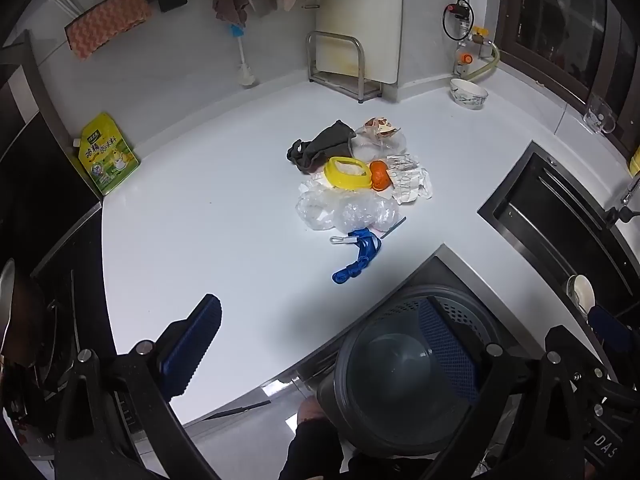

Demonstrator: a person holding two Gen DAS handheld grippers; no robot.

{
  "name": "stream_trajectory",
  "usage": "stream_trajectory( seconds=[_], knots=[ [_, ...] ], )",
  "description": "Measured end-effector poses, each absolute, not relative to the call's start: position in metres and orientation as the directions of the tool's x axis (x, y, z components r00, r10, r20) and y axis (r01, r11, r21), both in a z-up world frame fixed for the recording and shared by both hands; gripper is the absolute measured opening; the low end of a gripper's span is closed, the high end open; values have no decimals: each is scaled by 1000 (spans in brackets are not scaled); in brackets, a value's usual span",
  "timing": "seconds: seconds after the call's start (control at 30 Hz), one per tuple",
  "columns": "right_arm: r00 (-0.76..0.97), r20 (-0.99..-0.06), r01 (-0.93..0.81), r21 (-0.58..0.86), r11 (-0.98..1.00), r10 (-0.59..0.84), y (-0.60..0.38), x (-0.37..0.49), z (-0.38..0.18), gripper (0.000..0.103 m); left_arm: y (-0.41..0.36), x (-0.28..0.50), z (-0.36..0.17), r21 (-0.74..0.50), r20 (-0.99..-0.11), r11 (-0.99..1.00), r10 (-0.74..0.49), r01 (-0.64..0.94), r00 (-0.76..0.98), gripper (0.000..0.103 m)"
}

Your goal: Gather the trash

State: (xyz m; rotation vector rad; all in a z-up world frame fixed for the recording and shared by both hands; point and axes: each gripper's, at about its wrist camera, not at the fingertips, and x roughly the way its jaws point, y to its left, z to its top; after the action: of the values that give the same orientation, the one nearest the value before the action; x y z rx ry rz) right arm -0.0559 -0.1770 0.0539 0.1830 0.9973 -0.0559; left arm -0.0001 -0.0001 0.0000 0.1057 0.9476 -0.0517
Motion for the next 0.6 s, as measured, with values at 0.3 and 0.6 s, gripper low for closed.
stream_trajectory(
  seconds=[0.3, 0.6],
  knots=[
    [542, -840, 131, 126, 983, 35, -179, -55, 53, 76, -6, -2, 2, 85, -812, 992, 15, 93, 583, 97],
    [549, -835, 129, 125, 984, 34, -179, -56, 53, 76, 6, 2, 3, 71, -812, 995, 16, 72, 583, 97]
  ],
)
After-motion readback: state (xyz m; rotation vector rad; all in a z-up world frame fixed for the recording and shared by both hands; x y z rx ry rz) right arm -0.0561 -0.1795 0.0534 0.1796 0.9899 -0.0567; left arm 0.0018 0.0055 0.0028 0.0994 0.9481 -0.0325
